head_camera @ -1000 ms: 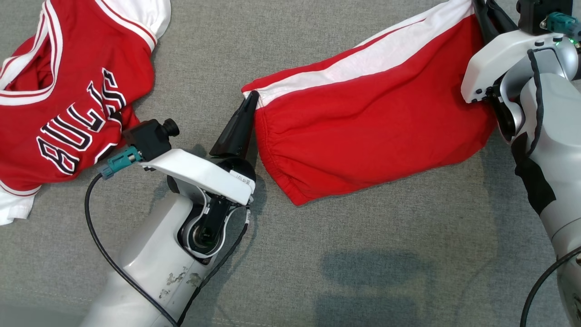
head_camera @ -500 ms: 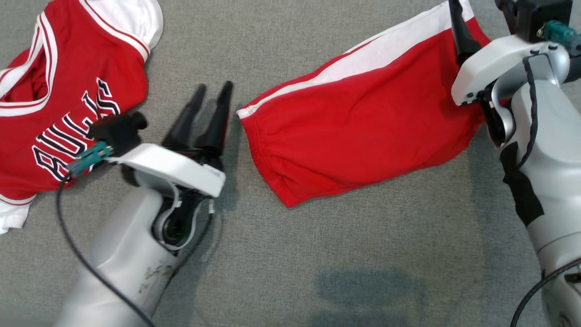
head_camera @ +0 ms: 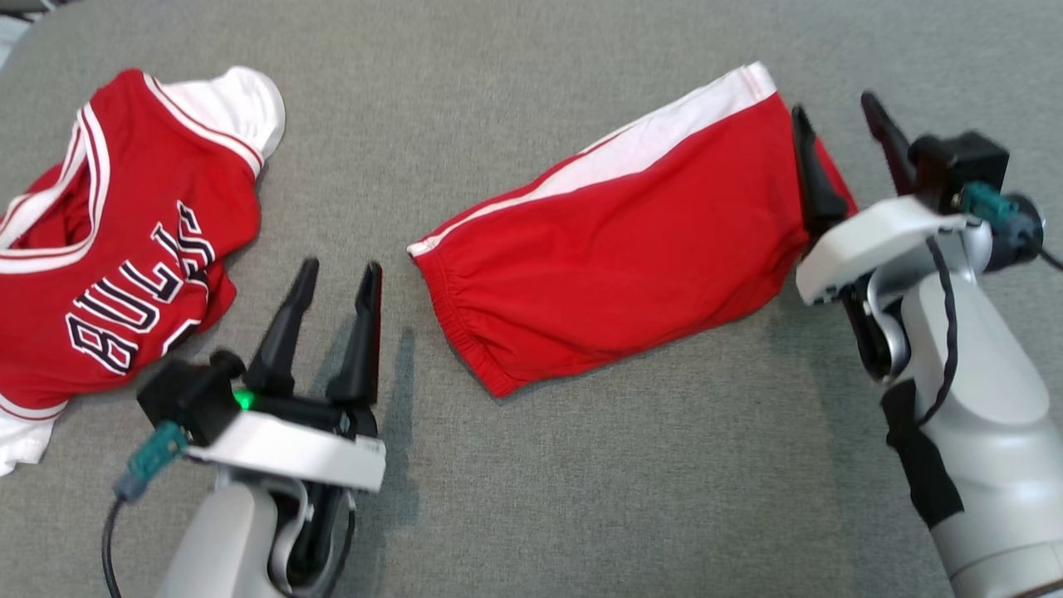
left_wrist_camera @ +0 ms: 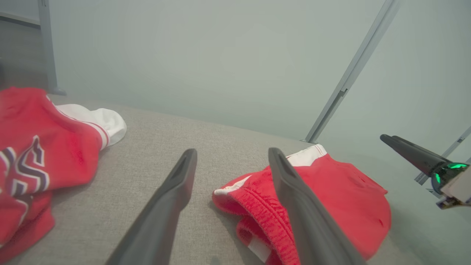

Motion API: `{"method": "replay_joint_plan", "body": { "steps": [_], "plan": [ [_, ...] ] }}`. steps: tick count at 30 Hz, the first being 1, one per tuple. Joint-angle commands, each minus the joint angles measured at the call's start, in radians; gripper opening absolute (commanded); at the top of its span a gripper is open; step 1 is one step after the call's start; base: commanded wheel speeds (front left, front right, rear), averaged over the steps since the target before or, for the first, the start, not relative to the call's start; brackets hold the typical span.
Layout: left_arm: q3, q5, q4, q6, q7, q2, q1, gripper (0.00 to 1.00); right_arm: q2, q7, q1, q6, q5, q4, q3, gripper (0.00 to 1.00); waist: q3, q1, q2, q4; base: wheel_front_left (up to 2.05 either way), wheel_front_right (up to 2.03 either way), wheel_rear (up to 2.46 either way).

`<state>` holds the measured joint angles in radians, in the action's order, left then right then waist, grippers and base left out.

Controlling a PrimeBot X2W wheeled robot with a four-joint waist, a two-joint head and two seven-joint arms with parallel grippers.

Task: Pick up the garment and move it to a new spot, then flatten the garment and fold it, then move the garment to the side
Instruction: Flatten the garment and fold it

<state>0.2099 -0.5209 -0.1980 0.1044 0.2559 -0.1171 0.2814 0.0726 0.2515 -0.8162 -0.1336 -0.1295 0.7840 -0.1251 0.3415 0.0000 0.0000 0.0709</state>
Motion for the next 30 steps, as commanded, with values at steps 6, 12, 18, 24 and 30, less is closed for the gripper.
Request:
{"method": "replay_joint_plan", "body": {
  "steps": [6, 12, 18, 24, 30],
  "plan": [
    [-0.047, 0.077, 0.096, 0.006, 0.006, 0.008, -0.122, 1.00, -0.019, 0.010, 0.095, 0.003, -0.062, -0.018, 0.012, 1.00, -0.080, 0.0000, 0.0000, -0.013, 0.00, 0.00, 0.00],
    [-0.039, 0.108, 0.145, 0.012, 0.006, 0.027, -0.180, 1.00, -0.019, 0.010, 0.103, 0.003, -0.190, 0.130, 0.039, 1.00, -0.097, 0.0000, 0.0000, 0.014, 0.00, 0.00, 0.00],
    [-0.014, 0.152, 0.165, 0.017, 0.006, 0.041, -0.196, 1.00, 0.008, -0.007, 0.043, 0.003, -0.338, 0.266, 0.037, 1.00, -0.075, 0.0000, 0.0000, 0.066, 0.00, 0.00, 0.00],
    [0.014, 0.158, 0.161, 0.023, 0.006, 0.047, -0.180, 1.00, 0.058, -0.018, -0.024, 0.003, -0.370, 0.389, 0.029, 1.00, -0.049, 0.0000, 0.0000, 0.124, 0.00, 0.00, 0.00],
    [0.040, 0.154, 0.148, 0.025, 0.006, 0.051, -0.166, 1.00, 0.081, -0.045, -0.083, 0.003, -0.348, 0.485, 0.048, 1.00, -0.037, 0.0000, 0.0000, 0.168, 0.00, 0.00, 0.00]
  ]
}}
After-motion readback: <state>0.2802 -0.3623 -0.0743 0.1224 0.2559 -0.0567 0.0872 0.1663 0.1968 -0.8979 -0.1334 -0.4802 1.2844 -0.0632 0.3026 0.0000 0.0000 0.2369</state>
